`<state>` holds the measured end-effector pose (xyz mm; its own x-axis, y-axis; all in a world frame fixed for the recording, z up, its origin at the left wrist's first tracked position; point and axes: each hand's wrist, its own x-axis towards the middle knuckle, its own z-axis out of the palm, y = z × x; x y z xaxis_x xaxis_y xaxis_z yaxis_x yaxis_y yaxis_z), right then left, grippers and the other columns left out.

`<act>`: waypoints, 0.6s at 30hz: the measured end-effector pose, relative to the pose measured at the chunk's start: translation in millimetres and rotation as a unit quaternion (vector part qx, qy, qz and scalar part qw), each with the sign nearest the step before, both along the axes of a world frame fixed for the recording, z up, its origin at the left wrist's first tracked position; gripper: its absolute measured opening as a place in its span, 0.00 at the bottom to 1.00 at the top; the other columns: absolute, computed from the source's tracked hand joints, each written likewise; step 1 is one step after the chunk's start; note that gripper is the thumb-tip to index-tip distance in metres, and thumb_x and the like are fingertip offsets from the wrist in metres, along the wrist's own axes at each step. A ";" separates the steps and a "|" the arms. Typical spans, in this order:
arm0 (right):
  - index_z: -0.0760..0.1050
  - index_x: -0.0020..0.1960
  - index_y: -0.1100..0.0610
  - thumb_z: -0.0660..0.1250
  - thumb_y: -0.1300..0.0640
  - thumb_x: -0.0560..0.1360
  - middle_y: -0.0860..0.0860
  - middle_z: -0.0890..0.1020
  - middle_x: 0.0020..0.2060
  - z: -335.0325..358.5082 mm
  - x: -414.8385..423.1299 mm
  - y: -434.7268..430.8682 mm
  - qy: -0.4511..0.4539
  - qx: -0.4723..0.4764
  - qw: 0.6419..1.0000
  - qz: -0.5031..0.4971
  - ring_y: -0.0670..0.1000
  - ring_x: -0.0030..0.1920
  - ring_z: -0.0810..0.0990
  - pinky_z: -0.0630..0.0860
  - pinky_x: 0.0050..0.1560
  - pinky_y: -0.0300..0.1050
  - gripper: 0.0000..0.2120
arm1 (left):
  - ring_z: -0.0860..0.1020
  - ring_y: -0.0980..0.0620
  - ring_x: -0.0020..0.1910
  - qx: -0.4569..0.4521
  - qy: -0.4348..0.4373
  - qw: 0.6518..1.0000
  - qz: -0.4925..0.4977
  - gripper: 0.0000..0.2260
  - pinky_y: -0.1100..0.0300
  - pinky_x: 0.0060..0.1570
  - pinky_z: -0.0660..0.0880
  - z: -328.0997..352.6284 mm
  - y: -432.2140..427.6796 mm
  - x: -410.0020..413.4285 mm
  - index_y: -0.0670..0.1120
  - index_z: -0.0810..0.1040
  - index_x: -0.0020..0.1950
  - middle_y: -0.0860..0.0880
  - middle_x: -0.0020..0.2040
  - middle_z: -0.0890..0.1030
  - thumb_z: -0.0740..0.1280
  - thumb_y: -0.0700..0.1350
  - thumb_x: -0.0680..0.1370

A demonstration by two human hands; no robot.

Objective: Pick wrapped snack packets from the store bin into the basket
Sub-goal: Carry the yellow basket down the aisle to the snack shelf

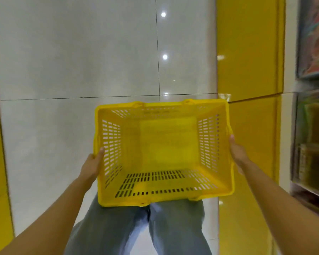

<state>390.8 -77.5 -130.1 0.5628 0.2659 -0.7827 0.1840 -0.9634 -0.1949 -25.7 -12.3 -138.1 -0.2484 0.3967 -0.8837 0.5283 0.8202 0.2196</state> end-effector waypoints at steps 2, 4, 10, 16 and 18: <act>0.72 0.61 0.69 0.46 0.48 0.82 0.69 0.74 0.61 23.8 -6.2 2.8 -0.050 0.023 0.998 0.007 0.64 0.64 0.71 0.67 0.60 0.52 0.28 | 0.74 0.38 0.60 0.037 0.010 0.999 -0.008 0.29 0.43 0.62 0.69 23.7 5.9 -5.4 0.37 0.74 0.63 0.35 0.60 0.76 0.52 0.61 0.79; 0.74 0.58 0.70 0.47 0.48 0.82 0.69 0.75 0.58 57.3 -12.2 6.6 -0.095 0.048 0.994 0.020 0.65 0.60 0.73 0.67 0.55 0.52 0.27 | 0.74 0.38 0.60 0.087 0.026 0.996 -0.011 0.28 0.44 0.63 0.68 58.9 12.2 -11.2 0.40 0.75 0.62 0.35 0.60 0.77 0.50 0.60 0.80; 0.76 0.56 0.65 0.49 0.44 0.80 0.67 0.77 0.56 195.8 -25.1 27.7 -0.116 0.118 0.986 0.035 0.65 0.58 0.74 0.68 0.52 0.51 0.28 | 0.74 0.33 0.55 0.206 0.076 0.975 -0.035 0.27 0.49 0.50 0.67 189.9 40.5 -27.5 0.37 0.78 0.53 0.31 0.53 0.78 0.51 0.57 0.81; 0.63 0.29 0.53 0.50 0.42 0.79 0.58 0.73 0.29 335.2 -37.3 80.6 -0.150 0.247 0.957 0.033 0.59 0.34 0.73 0.64 0.36 0.49 0.24 | 0.73 0.31 0.58 0.323 0.062 0.944 -0.029 0.27 0.43 0.56 0.68 311.4 96.4 -37.1 0.36 0.77 0.58 0.30 0.56 0.77 0.50 0.57 0.81; 0.60 0.28 0.49 0.50 0.41 0.79 0.53 0.68 0.26 375.5 -37.0 107.8 -0.164 0.280 0.945 0.029 0.54 0.29 0.67 0.60 0.31 0.47 0.23 | 0.74 0.33 0.57 0.360 0.045 0.932 -0.025 0.27 0.44 0.56 0.69 344.5 124.5 -37.0 0.37 0.78 0.56 0.31 0.56 0.78 0.50 0.56 0.81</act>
<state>353.8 30.3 245.4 0.7228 0.6245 -0.2959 0.3724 -0.7127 -0.5945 -62.7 112.2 206.4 -0.2732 0.8916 -0.3611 0.6051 0.4511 0.6560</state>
